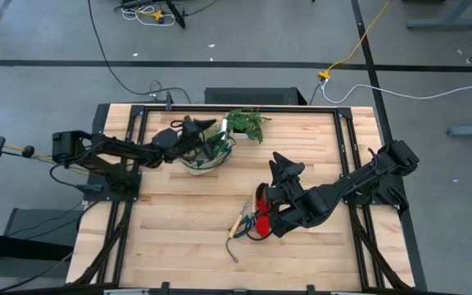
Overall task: Pick & Place Garden tools in Gardening bag
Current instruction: Put the left brown hand rake into the gardening bag
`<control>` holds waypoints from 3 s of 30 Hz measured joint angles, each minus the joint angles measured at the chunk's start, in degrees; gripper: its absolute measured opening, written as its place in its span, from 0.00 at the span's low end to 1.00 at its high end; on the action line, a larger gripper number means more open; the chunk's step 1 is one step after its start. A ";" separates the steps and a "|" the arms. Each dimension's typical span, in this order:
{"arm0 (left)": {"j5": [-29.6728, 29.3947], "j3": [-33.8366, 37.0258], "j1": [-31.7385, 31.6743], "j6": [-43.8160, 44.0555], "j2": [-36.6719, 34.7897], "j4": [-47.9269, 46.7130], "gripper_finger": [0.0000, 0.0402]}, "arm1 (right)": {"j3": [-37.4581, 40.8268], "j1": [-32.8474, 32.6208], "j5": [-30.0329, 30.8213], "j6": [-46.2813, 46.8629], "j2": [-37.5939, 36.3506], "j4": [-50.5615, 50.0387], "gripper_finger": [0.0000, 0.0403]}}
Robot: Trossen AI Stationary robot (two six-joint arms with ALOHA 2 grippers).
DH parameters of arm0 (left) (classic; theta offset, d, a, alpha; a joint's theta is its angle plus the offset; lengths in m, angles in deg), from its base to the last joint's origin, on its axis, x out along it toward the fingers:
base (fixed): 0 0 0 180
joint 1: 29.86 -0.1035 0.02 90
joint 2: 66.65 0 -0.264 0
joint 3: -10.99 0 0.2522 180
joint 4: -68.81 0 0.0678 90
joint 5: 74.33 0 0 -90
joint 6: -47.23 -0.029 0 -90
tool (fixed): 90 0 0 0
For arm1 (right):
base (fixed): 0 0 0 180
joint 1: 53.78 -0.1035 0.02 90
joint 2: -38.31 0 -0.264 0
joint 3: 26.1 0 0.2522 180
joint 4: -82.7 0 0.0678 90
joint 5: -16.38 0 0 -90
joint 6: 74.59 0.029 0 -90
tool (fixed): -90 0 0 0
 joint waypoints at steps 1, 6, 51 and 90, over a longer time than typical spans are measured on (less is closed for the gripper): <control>0.00 -1.91 0.00 -1.25 0.26 -1.67 0.72 | 0.00 0.00 -0.02 0.00 0.00 0.02 0.65; -2.77 -13.61 -0.19 -4.16 2.38 -22.11 0.72 | 0.00 0.00 -0.12 0.65 0.00 0.68 0.65; 20.43 -36.84 29.58 44.56 14.81 -75.40 0.72 | 0.00 -0.04 -20.81 10.51 0.00 0.59 0.65; 26.32 -36.84 29.51 54.80 30.36 -63.65 0.72 | 0.00 -0.04 -20.89 10.44 0.00 2.58 0.65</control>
